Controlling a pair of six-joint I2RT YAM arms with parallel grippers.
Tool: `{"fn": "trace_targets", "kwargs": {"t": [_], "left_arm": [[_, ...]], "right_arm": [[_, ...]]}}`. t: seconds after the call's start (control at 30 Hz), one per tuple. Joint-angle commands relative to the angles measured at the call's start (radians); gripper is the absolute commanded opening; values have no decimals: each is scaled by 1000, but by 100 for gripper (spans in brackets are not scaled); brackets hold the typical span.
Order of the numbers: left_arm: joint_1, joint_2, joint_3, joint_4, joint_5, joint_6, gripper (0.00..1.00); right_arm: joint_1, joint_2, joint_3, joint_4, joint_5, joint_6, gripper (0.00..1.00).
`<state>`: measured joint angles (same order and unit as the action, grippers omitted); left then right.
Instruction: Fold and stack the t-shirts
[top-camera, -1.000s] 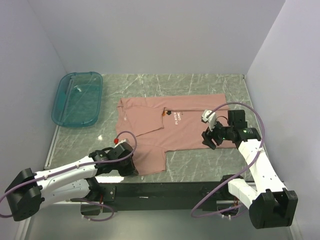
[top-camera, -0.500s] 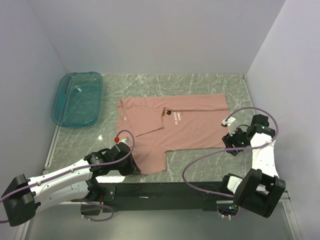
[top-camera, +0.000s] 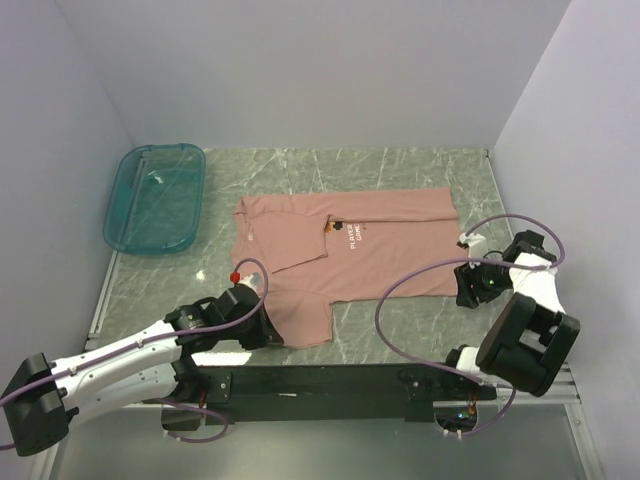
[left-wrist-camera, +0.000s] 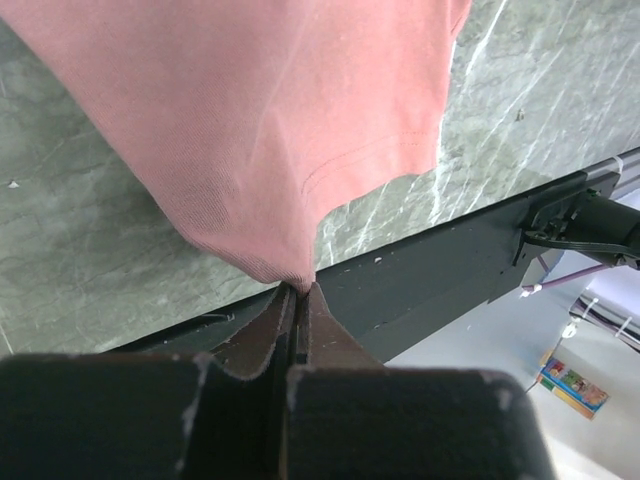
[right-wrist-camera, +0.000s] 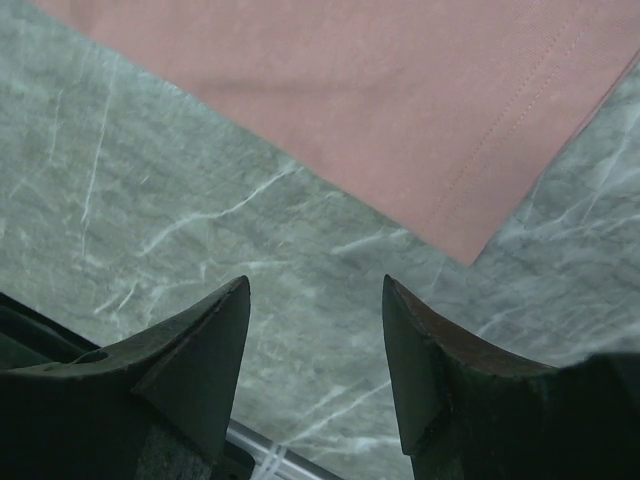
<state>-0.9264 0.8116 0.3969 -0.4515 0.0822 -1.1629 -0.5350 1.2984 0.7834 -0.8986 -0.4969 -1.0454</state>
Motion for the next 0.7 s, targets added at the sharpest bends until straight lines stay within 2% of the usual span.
{"fn": "trace_targets", "kwargs": {"t": [0.0,0.3,0.57,0.67], "left_arm": [[-3,-20,16,48,13,25,1],[-5,-3,63,71,7,65,1],[-5,1,105,97,-10,126,1],[-3,-15,76,115,-19,134,1]], "right_arm": [[-8,50,57,79,-11,123,62],[-8,160,207,153,4,372,57],[-8,251,281,104,11,461,56],[-8,285,281,116,43,490,56]]}}
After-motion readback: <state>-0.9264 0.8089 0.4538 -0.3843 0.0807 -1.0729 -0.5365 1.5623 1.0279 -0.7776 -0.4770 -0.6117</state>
